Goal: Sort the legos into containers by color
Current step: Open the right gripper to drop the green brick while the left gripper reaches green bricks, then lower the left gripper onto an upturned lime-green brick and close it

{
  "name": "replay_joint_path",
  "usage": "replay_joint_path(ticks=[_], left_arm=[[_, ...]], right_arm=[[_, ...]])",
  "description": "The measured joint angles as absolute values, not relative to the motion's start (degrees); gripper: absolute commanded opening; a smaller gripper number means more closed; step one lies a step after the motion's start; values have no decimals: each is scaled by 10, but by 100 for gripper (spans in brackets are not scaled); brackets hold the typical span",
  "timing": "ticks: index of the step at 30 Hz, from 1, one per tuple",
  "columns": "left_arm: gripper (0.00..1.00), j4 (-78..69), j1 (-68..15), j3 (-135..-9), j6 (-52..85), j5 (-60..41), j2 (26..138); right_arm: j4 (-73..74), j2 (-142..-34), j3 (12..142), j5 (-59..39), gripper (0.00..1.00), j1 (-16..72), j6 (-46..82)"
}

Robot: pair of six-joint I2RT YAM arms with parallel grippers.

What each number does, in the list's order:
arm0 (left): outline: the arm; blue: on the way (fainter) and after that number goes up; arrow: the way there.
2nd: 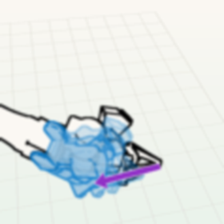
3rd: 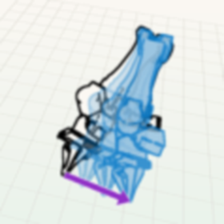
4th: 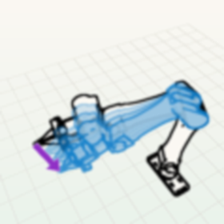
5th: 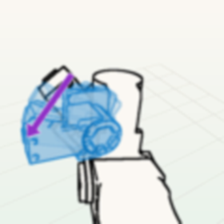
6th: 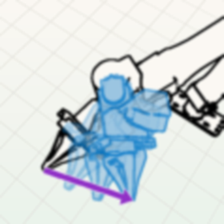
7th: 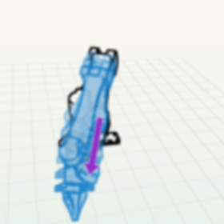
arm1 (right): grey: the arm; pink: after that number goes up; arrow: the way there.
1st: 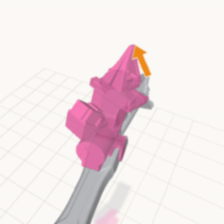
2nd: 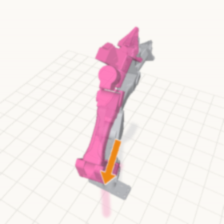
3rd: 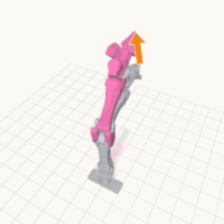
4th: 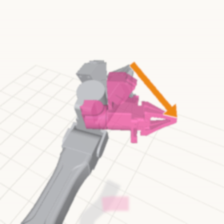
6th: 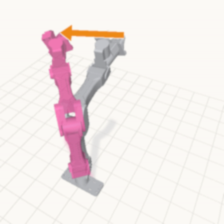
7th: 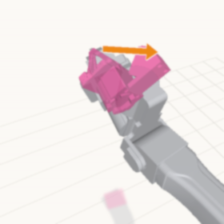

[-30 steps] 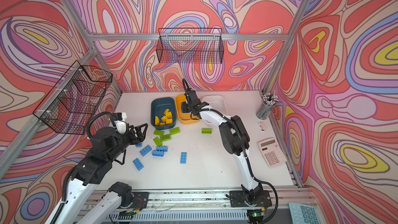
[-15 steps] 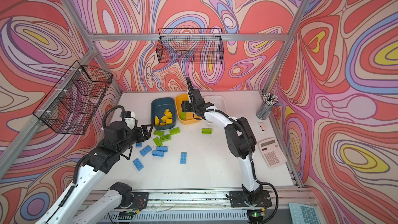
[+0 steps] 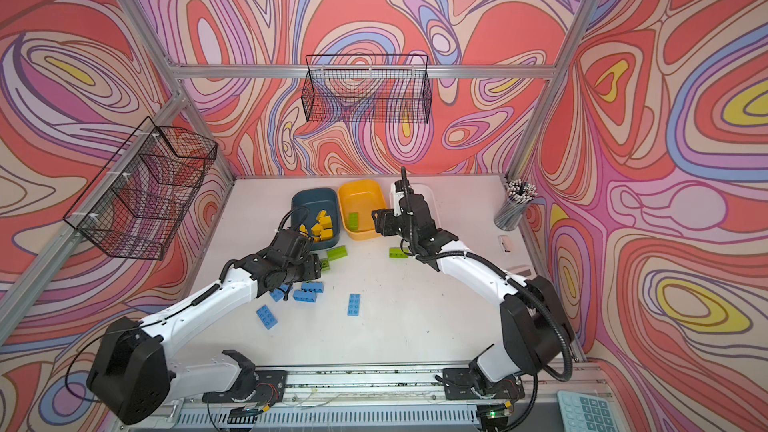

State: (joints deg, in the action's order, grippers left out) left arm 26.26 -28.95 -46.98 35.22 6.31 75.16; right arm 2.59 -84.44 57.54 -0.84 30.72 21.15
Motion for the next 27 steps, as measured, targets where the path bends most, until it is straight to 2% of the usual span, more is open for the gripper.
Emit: replay_joint_path(ticks=[5,8,27], left_arm=[[76,258,-293,-479,354,71,817],[76,255,-293,-485,354,76,833],[79,236,-301,-560,354,87,954]], right_arm=[[75,-769,436,30,80,307,220],[94,-751,398,44,80,305,224],[159,-757,392,46,80,305,238]])
